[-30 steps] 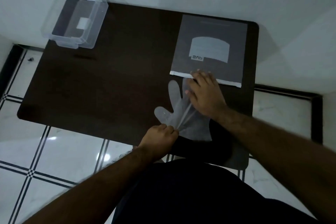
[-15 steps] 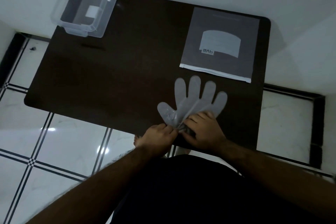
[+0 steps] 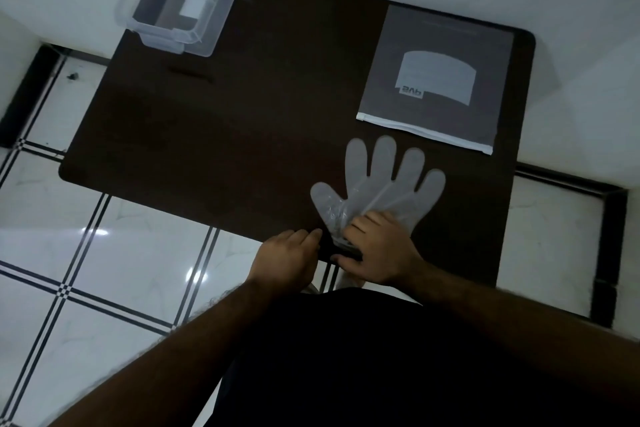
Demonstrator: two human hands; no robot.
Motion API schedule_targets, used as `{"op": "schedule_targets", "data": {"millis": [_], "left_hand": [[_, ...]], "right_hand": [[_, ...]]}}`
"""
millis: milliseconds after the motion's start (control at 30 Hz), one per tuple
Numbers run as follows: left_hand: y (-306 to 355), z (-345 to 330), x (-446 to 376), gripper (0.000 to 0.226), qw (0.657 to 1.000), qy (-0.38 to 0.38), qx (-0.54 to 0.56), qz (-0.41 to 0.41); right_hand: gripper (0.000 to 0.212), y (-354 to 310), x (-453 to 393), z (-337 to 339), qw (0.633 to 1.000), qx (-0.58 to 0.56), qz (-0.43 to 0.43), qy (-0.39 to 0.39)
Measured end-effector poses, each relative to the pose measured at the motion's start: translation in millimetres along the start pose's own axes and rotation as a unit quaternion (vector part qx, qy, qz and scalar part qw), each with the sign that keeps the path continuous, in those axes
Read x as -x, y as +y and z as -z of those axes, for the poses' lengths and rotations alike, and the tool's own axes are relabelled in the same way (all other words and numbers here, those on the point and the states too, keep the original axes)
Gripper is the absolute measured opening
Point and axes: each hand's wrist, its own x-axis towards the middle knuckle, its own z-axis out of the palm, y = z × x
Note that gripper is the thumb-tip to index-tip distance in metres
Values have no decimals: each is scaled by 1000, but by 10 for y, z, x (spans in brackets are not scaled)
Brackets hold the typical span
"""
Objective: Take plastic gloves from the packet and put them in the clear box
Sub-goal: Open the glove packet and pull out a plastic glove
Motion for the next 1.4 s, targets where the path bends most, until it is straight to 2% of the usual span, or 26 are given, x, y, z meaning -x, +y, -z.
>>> {"op": "schedule_targets", "data": {"millis": [233,300,367,433,467,567,633,700,833,900,1033,1233,1400], "left_hand": [[13,39,6,24,995,-9,51,84],[49,70,-27,19,985,-19,108,134],[91,65,-67,14,960,-27,172,219],[117,51,-109,13,907,-47,253,332],[132,43,-141,14,867,-62,311,384],[232,30,-272,14,713,-71,490,496],[305,45,-348,14,629,-69,571,524],[357,54,-389,20,564,-81,636,520],[405,64,-449,22,478,-73,701,524],[409,60,-475,20,461,-64,716,520],[408,54,-509,21,459,-63,719,518],[399,36,-528,28,475,-74,699,530],[393,59,-515,24,490,-74,680,540]], "right_hand": [[22,-108,-35,-72,1000,5,-17,-11],[18,-132,-37,-64,999,-9,-42,5],[13,-167,-43,-28,995,-46,-81,23],[10,-200,-50,24,988,-89,-122,42],[9,-210,-47,42,982,-111,-142,52],[9,-237,-36,72,963,-172,-192,76],[10,-260,-42,81,950,-206,-217,85],[9,-277,-59,87,937,-243,-236,83],[7,-270,-56,115,912,-303,-263,84],[6,-257,-39,125,896,-338,-276,83],[8,-227,8,114,864,-402,-295,69],[8,-235,19,178,804,-479,-345,75],[10,-232,9,227,770,-507,-382,64]]}}
